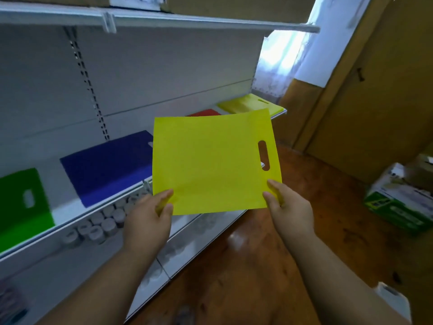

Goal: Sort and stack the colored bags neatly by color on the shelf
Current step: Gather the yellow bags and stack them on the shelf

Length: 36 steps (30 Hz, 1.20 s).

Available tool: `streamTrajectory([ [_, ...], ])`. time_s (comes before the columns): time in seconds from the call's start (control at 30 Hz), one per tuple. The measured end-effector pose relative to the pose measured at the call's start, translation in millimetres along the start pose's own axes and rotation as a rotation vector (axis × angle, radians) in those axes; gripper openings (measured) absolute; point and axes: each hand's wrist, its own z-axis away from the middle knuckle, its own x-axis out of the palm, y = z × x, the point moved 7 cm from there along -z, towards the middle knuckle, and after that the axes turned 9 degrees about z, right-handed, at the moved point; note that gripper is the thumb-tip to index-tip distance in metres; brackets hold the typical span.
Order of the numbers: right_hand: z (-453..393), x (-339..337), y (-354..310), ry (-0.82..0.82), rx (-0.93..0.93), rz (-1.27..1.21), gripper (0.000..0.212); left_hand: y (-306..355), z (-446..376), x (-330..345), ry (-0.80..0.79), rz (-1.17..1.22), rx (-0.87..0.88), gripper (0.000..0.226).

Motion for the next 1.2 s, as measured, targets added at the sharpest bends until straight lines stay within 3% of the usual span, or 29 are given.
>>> streamTrajectory([
  [0.13,-72,26,18,-0.023,0.001,0.043,0.035,0,-68,51,-0.056,0.034,-0.012,0.033],
  [0.27,-146,11,45,0.016,0.044,0.124,0.035,34,-140,110,-0.092,0.037,0.004,0.033],
  [0.5,-246,16,136,0.011,0.13,0.1,0.037,73,-222,225,-0.161,0.044,0.037,0.035],
  [0.7,-374,42,202,-0.082,-0.012,0.148,0.037,90,-275,323,-0.122,-0.044,-0.056,0.035],
  [1.0,-551,94,187,-0.214,-0.24,0.116,0.037,106,-356,359,0.054,-0.134,-0.228,0.033],
  [1.2,-626,131,172,-0.223,-0.319,0.178,0.038,96,-423,381,0.044,-0.268,-0.283,0.031],
])
